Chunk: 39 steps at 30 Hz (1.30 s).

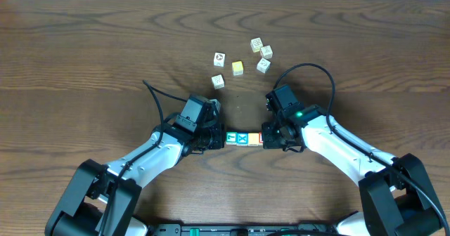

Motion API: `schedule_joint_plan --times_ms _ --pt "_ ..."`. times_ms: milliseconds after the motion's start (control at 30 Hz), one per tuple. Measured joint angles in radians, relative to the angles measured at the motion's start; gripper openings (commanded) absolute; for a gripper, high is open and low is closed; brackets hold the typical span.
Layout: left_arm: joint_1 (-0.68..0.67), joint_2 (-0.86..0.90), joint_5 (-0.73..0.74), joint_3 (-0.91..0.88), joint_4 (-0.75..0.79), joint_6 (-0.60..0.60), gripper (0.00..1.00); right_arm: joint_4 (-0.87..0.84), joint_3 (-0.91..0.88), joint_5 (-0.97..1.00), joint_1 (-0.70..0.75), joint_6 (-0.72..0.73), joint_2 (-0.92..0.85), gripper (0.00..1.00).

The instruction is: Lift 4 blocks

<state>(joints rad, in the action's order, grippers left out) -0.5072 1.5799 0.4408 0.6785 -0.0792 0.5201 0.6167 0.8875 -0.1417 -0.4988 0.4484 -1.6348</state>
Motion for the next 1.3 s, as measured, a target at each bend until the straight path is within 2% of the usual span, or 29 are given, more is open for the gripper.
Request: schedule_joint_plan --times_ms 1300 --pt "0.000 -0.092 -0.007 0.000 -0.006 0.004 0.07 0.020 0.017 0.034 0.000 0.000 0.082 0.01"
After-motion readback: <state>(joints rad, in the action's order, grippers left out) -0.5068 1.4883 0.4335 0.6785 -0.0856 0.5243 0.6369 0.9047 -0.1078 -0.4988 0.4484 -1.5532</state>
